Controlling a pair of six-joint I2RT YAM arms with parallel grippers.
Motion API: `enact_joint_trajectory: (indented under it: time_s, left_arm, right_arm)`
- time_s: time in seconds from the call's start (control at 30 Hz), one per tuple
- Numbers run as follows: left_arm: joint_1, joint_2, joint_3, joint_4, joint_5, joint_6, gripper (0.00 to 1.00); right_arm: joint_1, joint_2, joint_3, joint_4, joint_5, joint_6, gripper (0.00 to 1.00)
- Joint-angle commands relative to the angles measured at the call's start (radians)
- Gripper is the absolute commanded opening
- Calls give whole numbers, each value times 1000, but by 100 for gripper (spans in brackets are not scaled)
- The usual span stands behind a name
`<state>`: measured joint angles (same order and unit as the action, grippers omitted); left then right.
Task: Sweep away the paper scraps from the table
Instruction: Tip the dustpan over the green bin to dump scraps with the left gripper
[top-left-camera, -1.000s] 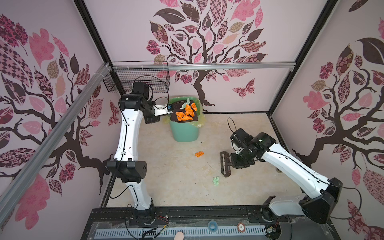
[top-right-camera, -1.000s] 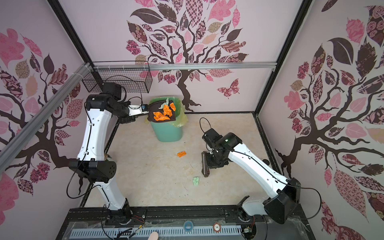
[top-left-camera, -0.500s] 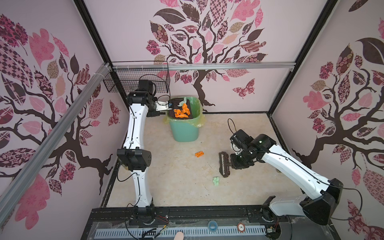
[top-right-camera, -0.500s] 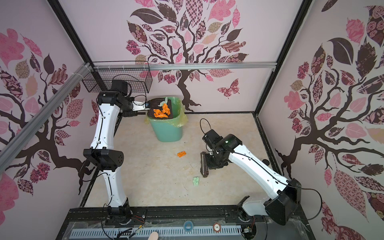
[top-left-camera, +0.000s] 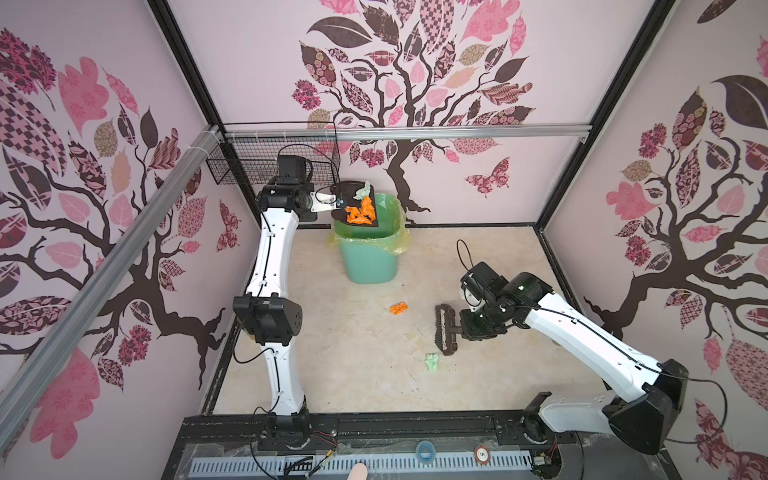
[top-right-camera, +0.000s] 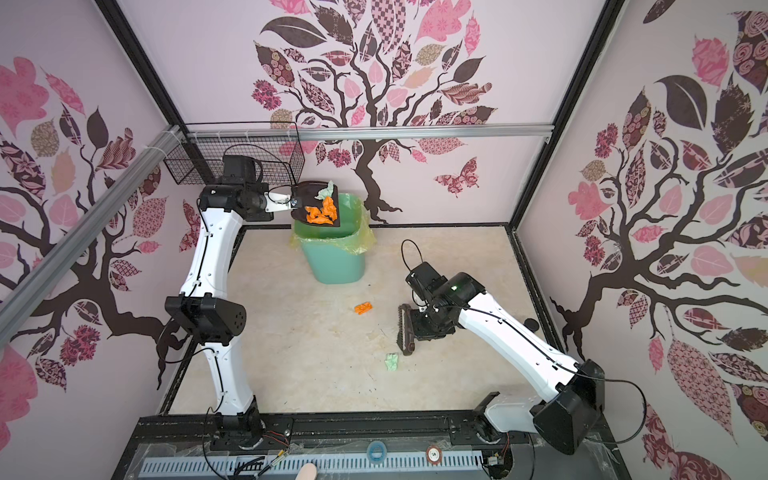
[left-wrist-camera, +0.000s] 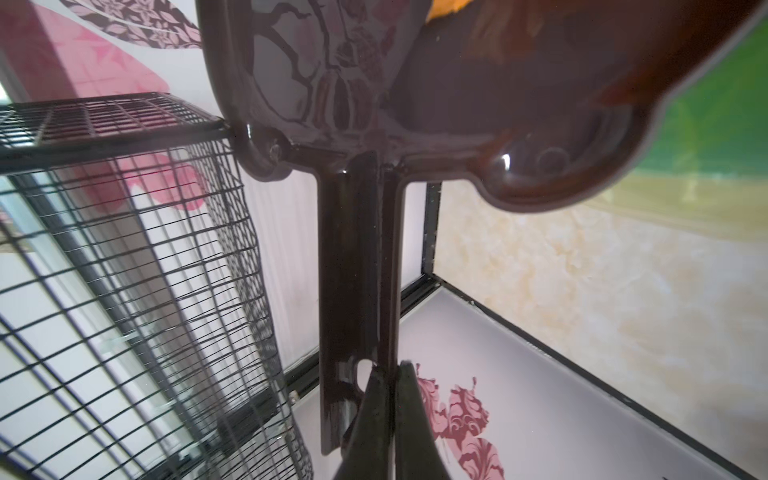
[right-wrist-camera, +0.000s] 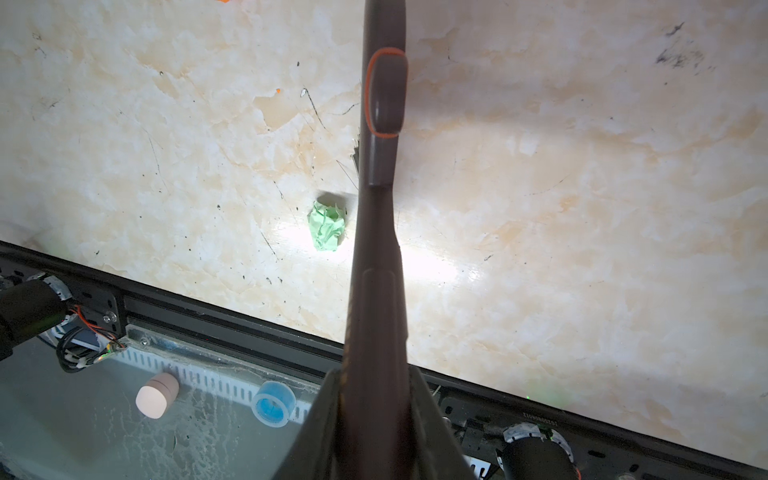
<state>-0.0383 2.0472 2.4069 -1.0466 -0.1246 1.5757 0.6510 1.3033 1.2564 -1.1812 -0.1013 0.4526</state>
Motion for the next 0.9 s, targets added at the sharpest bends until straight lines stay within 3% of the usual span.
enact_joint_trajectory:
  time_s: [0.0, 0.17, 0.33, 0.63, 0.87]
  left_arm:
    - [-18, -95, -148, 250, -24, 85, 0]
    - [-31, -158, -262, 383, -18, 130, 0]
    - [-44, -184, -281, 379, -20, 137, 0]
    - [-40, -255, -244, 85, 60, 52, 0]
    - [-3, -419, -366, 48, 138, -7, 0]
  right_arm:
    - [-6, -10, -2, -20, -3, 10, 0]
    - [-7, -7, 32, -38, 13, 8, 0]
    - [-7, 0, 60, -50, 21, 1, 0]
    - [-9, 12, 136, -74, 41, -10, 0]
    - [-25, 73, 265, -64, 34, -22, 0]
